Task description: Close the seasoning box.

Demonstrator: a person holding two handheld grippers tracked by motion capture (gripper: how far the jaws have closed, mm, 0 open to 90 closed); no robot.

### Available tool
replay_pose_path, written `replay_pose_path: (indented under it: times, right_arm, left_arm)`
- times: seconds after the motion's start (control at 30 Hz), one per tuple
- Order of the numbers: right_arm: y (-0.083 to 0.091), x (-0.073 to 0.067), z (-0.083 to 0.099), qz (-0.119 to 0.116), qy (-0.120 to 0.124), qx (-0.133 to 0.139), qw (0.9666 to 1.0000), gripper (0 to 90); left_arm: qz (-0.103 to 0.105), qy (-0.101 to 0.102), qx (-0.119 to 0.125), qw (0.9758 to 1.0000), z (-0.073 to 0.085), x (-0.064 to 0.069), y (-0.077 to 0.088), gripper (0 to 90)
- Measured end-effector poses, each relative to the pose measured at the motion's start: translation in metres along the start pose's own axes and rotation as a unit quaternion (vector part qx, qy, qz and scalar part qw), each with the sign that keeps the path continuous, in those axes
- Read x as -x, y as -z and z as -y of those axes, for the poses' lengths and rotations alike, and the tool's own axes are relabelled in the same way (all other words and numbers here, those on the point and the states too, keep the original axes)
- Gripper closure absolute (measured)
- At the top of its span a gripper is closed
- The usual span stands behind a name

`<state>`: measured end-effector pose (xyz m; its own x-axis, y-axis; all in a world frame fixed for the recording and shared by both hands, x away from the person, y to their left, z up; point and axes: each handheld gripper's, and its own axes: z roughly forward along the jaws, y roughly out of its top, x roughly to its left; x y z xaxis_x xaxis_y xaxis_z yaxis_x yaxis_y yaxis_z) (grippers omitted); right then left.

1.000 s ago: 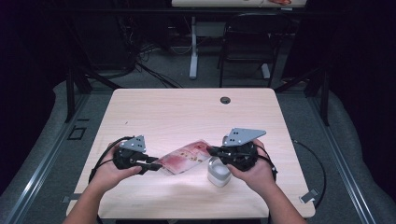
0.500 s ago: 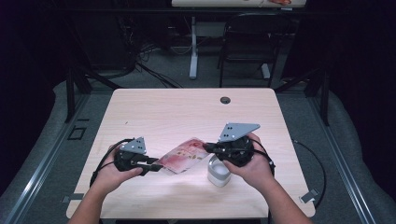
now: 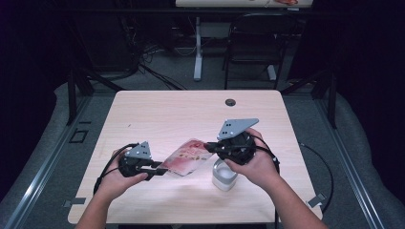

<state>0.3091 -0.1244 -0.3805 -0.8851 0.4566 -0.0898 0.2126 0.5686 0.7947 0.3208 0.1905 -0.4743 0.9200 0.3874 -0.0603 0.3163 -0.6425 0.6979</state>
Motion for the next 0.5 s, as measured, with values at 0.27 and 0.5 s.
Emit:
replay_pose_path:
  times: [0.27, 0.5]
  right_arm:
    - [-0.002, -0.001, -0.011, -0.002, 0.016, -0.028, 0.9995, 89.6]
    - [-0.008, -0.004, -0.023, -0.005, 0.025, -0.039, 0.9989, 89.5]
  left_arm:
    - [0.004, 0.004, 0.008, 1.0, 0.006, -0.001, -0.004, 73.6]
    - [0.003, 0.012, 0.01, 0.9999, 0.012, -0.005, -0.004, 73.3]
